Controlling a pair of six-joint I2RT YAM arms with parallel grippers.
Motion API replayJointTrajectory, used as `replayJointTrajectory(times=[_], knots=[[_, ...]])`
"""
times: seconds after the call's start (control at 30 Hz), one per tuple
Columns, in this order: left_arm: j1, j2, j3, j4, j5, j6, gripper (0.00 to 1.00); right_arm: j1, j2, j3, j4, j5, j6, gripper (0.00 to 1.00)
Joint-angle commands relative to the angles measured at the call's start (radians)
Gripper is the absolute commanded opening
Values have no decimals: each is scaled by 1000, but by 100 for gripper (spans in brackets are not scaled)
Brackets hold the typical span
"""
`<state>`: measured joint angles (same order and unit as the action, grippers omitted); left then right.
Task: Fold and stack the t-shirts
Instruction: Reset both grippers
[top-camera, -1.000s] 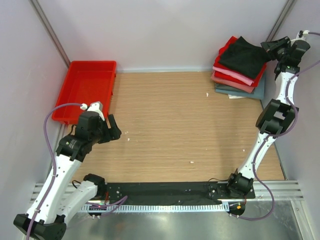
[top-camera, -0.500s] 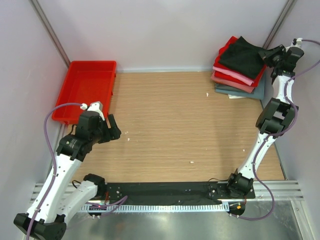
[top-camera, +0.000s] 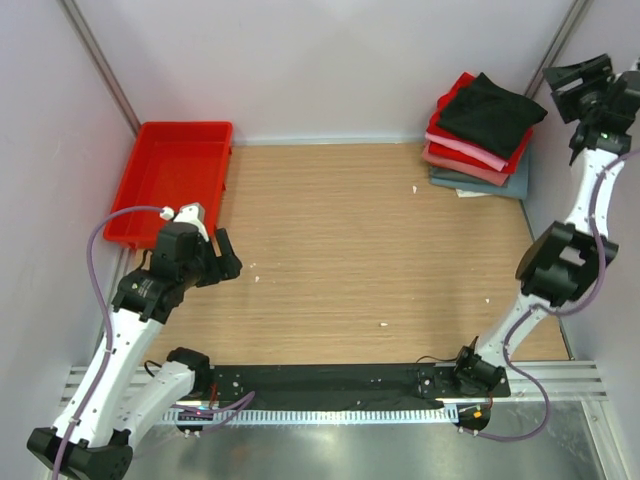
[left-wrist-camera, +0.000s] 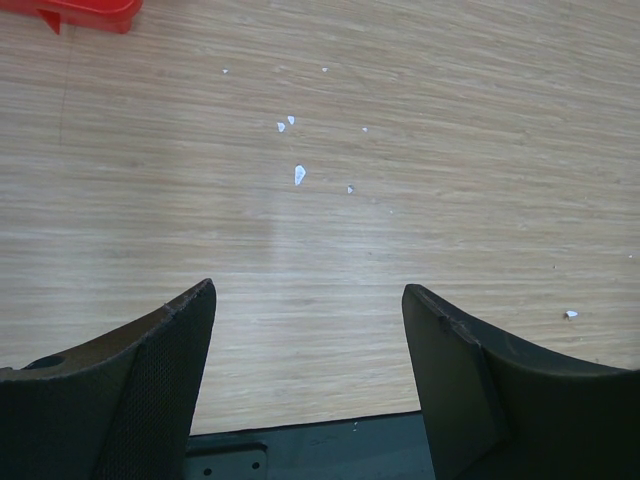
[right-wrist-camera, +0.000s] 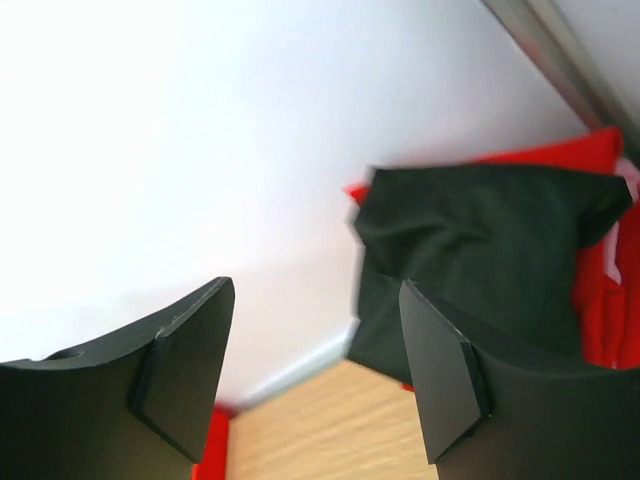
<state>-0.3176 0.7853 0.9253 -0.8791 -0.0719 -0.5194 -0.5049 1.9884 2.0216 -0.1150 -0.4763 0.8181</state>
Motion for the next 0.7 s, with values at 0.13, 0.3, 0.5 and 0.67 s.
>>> replayJointTrajectory(times=[0.13,0.3,0.5,0.67], knots=[[3,-21,0,35,-8,-1,77,136,-569,-452,90,123,-109,76],[3,-21,0,35,-8,-1,77,232,-859,-798,19,221,-204,77],[3,0,-3,40,-6,-1,77,233,-1094,-1030,-90,217,-252,81],[3,49,18,58,-94,1,79,252,-1236,-1146,-190,264,-272,82]])
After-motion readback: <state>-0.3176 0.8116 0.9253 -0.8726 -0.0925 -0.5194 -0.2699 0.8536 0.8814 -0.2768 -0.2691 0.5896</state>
